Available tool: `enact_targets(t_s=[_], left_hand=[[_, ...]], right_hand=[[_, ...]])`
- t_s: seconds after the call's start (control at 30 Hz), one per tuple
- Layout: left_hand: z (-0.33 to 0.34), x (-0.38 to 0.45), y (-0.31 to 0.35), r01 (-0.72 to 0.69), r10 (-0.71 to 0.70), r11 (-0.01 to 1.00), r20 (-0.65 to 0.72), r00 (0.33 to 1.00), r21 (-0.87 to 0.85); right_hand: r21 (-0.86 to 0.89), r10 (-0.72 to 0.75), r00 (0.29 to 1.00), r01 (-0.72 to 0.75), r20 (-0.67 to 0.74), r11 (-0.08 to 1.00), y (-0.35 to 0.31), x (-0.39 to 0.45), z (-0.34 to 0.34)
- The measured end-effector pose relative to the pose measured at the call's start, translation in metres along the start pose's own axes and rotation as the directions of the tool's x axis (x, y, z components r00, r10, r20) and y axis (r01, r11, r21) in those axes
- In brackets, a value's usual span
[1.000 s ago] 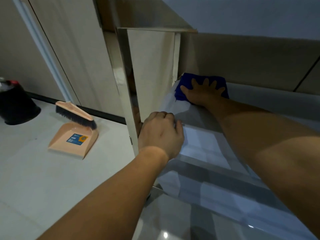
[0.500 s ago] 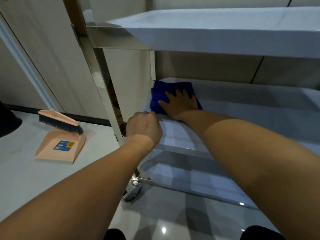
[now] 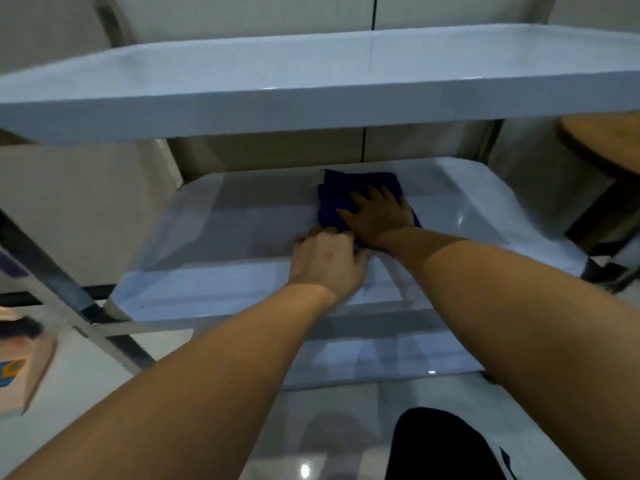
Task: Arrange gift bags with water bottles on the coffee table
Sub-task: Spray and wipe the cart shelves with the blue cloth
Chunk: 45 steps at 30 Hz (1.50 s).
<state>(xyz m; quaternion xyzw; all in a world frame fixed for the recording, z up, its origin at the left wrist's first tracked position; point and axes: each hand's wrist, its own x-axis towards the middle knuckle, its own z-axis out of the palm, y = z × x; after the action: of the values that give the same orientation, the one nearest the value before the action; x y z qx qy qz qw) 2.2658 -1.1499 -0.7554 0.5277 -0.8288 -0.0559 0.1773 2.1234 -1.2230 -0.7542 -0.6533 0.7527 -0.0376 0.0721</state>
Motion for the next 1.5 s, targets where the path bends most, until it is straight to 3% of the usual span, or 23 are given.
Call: enact_targets(t_s=[0.07, 0.17, 0.33, 0.53, 0.83, 1.03, 1.1, 1.17, 1.23, 1.4, 1.5], left_hand=[[0.019, 0.011, 0.036, -0.043, 0.042, 0.999, 0.073, 0.996, 0.022], [0.044, 0.018, 0.081, -0.023, -0.009, 0.982, 0.165, 0.986, 0.188], [0.056, 0.022, 0.087, -0.036, 0.013, 0.965, 0.089, 0.996, 0.261], [0.051, 0.023, 0.091, -0.028, -0.002, 0.965, 0.114, 0.993, 0.26], [0.05, 0.023, 0.093, -0.009, -0.021, 0.975, 0.135, 0.991, 0.222], [0.041, 0.023, 0.094, 0.032, -0.043, 0.995, 0.107, 0.993, 0.096], [0.035, 0.019, 0.092, 0.042, -0.041, 0.99, 0.012, 0.999, -0.138], [0.029, 0.012, 0.086, 0.012, -0.071, 0.908, -0.126, 0.99, -0.418], [0.021, -0.001, 0.073, -0.025, -0.107, 0.844, -0.213, 0.971, -0.536], [-0.006, -0.048, -0.009, -0.15, 0.022, 0.885, -0.283, 0.959, -0.44], [-0.026, -0.08, -0.087, -0.121, -0.023, 0.937, -0.405, 0.914, -0.327]], right_hand=[[0.005, 0.066, 0.997, -0.066, -0.03, 0.998, 0.042, -0.005, -0.006], [0.013, 0.163, 0.985, -0.163, -0.055, 0.987, 0.104, -0.017, -0.015], [0.076, 0.336, 0.94, -0.332, -0.052, 0.94, 0.182, -0.039, -0.027], [0.093, 0.399, 0.917, -0.397, -0.004, 0.913, 0.186, -0.064, -0.03], [0.053, 0.478, 0.877, -0.476, -0.044, 0.878, 0.163, -0.132, -0.015], [0.176, 0.523, 0.849, -0.504, -0.081, 0.845, 0.13, -0.159, -0.006], [0.225, 0.506, 0.856, -0.474, -0.108, 0.851, 0.111, -0.168, 0.001], [0.266, 0.492, 0.858, -0.444, -0.148, 0.856, 0.088, -0.176, 0.01], [0.278, 0.467, 0.861, -0.408, -0.2, 0.87, 0.057, -0.182, 0.019], [0.281, 0.377, 0.853, -0.286, -0.361, 0.916, -0.049, -0.191, 0.058], [0.316, 0.286, 0.856, -0.154, -0.431, 0.936, -0.128, -0.193, 0.081]])
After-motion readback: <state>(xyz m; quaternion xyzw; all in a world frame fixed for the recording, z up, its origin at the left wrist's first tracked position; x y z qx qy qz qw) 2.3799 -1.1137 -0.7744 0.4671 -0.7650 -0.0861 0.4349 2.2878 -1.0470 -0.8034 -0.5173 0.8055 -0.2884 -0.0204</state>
